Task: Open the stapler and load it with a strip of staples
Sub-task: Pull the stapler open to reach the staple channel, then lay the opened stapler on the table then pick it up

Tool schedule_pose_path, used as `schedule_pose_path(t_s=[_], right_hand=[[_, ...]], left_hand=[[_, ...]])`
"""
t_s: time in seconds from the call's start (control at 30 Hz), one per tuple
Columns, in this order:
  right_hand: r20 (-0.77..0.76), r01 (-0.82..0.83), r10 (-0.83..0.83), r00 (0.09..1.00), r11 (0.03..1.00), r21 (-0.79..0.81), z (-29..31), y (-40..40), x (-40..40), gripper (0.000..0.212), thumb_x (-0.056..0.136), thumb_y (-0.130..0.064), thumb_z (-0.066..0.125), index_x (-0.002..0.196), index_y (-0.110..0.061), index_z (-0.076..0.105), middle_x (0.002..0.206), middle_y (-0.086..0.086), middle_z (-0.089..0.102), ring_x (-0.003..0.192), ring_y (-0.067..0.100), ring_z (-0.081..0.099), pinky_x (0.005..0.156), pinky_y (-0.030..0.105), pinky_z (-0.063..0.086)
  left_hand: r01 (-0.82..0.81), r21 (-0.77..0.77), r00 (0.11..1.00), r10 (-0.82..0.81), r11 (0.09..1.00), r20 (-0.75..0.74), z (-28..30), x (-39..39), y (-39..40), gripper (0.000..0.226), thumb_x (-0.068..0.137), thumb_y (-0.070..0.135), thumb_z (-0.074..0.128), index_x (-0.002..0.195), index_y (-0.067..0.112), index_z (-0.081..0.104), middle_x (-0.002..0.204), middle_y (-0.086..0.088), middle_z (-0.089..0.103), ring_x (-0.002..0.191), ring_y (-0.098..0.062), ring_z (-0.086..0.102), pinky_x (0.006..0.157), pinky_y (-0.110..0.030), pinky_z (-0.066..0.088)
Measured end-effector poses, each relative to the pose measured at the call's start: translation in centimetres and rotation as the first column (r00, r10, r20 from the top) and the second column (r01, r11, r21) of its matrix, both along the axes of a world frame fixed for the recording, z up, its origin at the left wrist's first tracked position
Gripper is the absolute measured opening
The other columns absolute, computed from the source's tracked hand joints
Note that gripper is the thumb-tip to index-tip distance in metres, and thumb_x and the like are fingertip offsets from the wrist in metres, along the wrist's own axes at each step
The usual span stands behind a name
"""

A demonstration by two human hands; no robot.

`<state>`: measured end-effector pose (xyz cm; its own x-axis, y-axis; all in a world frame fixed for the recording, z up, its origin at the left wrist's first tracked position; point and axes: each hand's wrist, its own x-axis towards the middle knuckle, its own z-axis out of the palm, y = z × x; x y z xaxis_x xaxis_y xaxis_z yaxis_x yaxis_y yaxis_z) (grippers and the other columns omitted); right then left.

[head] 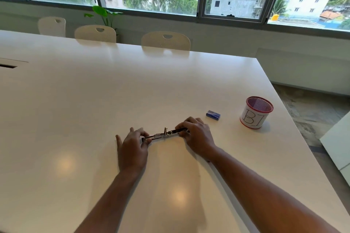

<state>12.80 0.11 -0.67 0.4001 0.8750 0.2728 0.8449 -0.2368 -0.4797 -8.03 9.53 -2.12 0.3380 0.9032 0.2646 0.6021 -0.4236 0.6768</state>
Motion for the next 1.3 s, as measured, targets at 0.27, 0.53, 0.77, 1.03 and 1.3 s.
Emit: schedule_pose_path(t_s=[0.27, 0.53, 0.77, 1.03, 1.3], right_hand=[[-0.287, 0.124, -0.055, 0.956, 0.966, 0.227, -0.3, -3.5, 1.6, 0.024, 0.093, -0.008, 0.075, 0.115, -0.019, 0.078, 0.119, -0.001, 0.071, 0.114, 0.02, 0.065, 0.096, 0.043, 0.056], [-0.479, 0.414, -0.249, 0.842, 0.868, 0.276, -1.6, -12.6, 1.5, 0.026, 0.089, -0.001, 0.077, 0.089, -0.027, 0.078, 0.095, -0.016, 0.073, 0.082, 0.01, 0.071, 0.075, 0.03, 0.06], [-0.229, 0.233, -0.19, 0.955, 0.956, 0.178, -1.7, -14.0, -0.1, 0.02, 0.087, -0.019, 0.083, 0.1, -0.031, 0.077, 0.101, -0.02, 0.067, 0.097, 0.0, 0.064, 0.081, 0.018, 0.056], [-0.102, 0.13, -0.118, 0.988, 0.984, 0.118, -1.5, -13.8, -0.2, 0.015, 0.087, -0.034, 0.082, 0.101, -0.032, 0.08, 0.102, -0.02, 0.065, 0.098, 0.001, 0.059, 0.085, 0.033, 0.054], [-0.071, 0.127, -0.121, 0.99, 0.987, 0.1, -1.9, -13.4, -0.1, 0.006, 0.09, -0.034, 0.08, 0.095, -0.034, 0.078, 0.099, -0.019, 0.065, 0.096, 0.003, 0.058, 0.084, 0.032, 0.051]], left_hand=[[0.019, -0.006, 0.998, -0.019, 1.0, -0.065, 0.1, -0.1, 0.2, 0.034, 0.093, 0.021, 0.076, 0.124, 0.021, 0.063, 0.15, -0.008, 0.059, 0.153, -0.028, 0.039, 0.127, -0.055, 0.016], [0.388, 0.152, 0.917, -0.397, 0.909, 0.036, -0.4, 0.6, -4.7, 0.056, 0.086, 0.017, 0.083, 0.136, 0.015, 0.058, 0.164, -0.007, 0.04, 0.16, -0.027, 0.021, 0.125, -0.052, 0.031], [0.677, 0.022, 0.709, -0.643, 0.736, -0.289, 0.1, 2.3, -6.1, 0.098, 0.082, 0.086, 0.054, 0.16, 0.035, 0.025, 0.171, 0.016, 0.023, 0.16, -0.004, 0.011, 0.132, -0.038, 0.015], [0.706, -0.018, 0.624, -0.634, 0.708, -0.457, 0.1, 2.4, -6.1, 0.13, 0.064, 0.108, 0.036, 0.166, 0.032, 0.008, 0.175, 0.015, 0.0, 0.159, -0.001, -0.01, 0.133, -0.037, 0.003], [0.712, -0.029, 0.609, -0.638, 0.701, -0.472, 0.2, 2.6, -5.9, 0.133, 0.062, 0.109, 0.035, 0.166, 0.033, 0.005, 0.174, 0.018, -0.005, 0.158, 0.0, -0.012, 0.128, -0.027, -0.006]])
